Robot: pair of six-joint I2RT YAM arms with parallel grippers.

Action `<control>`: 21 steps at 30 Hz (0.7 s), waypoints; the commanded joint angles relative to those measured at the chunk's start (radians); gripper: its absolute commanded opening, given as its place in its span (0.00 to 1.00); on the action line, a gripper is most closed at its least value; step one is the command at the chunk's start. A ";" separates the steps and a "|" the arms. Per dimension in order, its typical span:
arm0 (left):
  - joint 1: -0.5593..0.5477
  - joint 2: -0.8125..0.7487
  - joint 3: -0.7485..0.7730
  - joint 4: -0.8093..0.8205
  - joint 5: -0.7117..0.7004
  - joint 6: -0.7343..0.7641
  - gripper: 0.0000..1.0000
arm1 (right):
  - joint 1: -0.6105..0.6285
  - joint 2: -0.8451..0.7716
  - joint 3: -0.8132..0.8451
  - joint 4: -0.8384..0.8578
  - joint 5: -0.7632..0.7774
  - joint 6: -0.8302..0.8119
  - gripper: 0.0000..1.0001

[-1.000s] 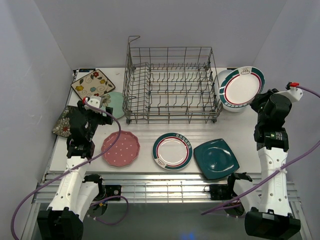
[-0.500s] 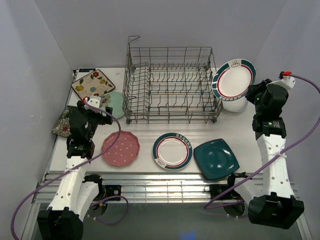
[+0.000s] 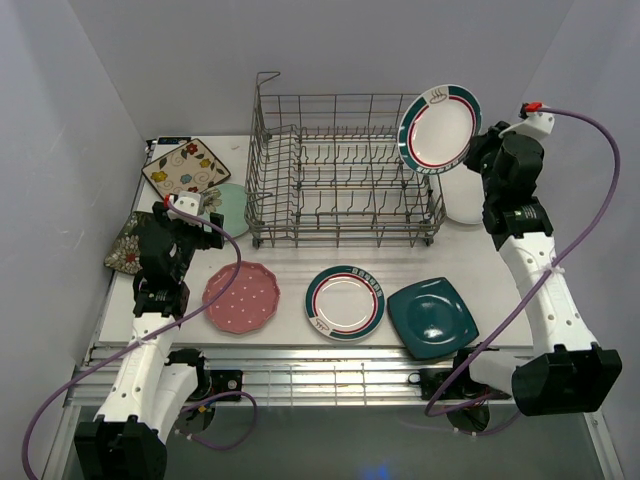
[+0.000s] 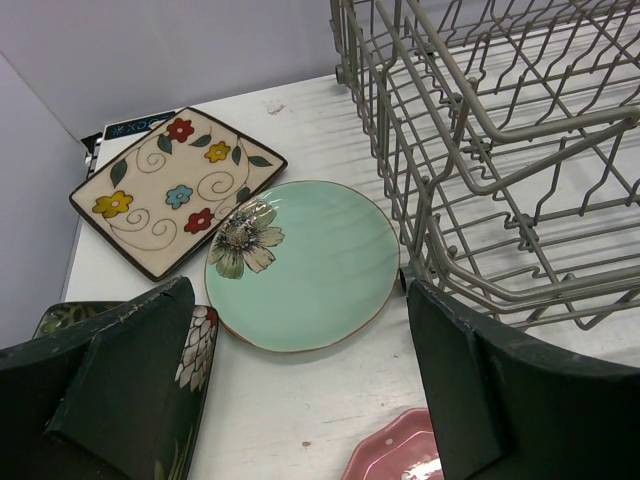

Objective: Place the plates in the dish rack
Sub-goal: Insert the plate into the dish rack.

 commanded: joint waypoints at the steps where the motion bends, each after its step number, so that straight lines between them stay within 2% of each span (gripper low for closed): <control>1: 0.001 -0.007 0.037 -0.004 0.001 -0.007 0.98 | 0.042 0.033 0.074 0.159 0.098 -0.064 0.08; 21: 0.001 0.002 0.040 0.007 0.004 -0.014 0.98 | 0.173 0.265 0.141 0.418 0.340 -0.297 0.08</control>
